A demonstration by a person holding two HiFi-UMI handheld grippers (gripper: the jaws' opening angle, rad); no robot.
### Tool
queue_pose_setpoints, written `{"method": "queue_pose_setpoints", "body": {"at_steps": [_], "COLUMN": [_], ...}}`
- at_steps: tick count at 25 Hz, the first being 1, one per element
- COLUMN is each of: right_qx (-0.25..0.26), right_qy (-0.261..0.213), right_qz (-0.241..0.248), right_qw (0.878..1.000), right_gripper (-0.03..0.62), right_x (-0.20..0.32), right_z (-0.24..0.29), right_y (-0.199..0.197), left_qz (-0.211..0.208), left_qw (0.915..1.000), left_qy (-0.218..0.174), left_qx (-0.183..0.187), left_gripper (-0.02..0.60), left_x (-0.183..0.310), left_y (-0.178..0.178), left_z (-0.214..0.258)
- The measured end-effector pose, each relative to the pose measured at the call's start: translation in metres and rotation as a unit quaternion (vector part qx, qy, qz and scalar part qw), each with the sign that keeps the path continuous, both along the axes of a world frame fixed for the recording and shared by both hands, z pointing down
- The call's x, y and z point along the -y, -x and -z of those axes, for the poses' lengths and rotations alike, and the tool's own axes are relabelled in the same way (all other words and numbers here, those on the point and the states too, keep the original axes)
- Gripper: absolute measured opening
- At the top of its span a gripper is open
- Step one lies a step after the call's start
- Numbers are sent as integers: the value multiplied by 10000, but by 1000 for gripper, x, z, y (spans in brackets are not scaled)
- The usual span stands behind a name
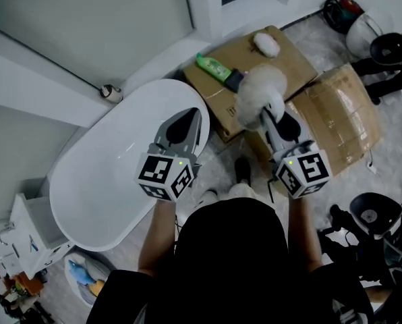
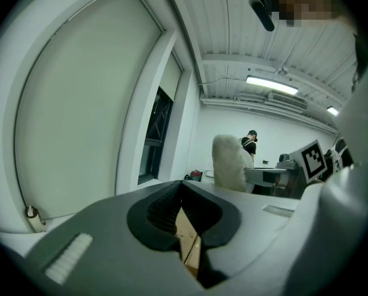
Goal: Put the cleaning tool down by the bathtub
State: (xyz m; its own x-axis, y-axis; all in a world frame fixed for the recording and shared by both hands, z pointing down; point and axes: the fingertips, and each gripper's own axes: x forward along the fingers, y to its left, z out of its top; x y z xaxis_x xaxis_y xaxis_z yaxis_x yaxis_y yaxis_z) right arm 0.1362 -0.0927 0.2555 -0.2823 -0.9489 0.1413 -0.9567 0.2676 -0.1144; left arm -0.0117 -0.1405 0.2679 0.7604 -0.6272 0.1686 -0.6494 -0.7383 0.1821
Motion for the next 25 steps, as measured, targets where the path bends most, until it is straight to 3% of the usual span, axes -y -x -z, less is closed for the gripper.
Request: {"method": "queue_pose_setpoints", "body": {"at_steps": [13, 19, 25], "right_qx": [28, -17, -51], "right_qy": [256, 605, 903], "right_qz": [1249, 1848, 1975], "right_qw": [9918, 9809, 9761], "right_gripper": [94, 94, 94], "right_x": [92, 112, 122], "right_z": [-21, -50, -76], "right_y": [-21, -18, -19], "left_qz": [1170, 1664, 1920], "left_qw": [9930, 9853, 9797], "left_qy": [50, 302, 502], "left_qx": [146, 245, 297], "left_gripper": [0, 0, 0], "left_x": [40, 39, 32], "left_y": [-20, -22, -16], "left_z": [-5, -24, -39]}}
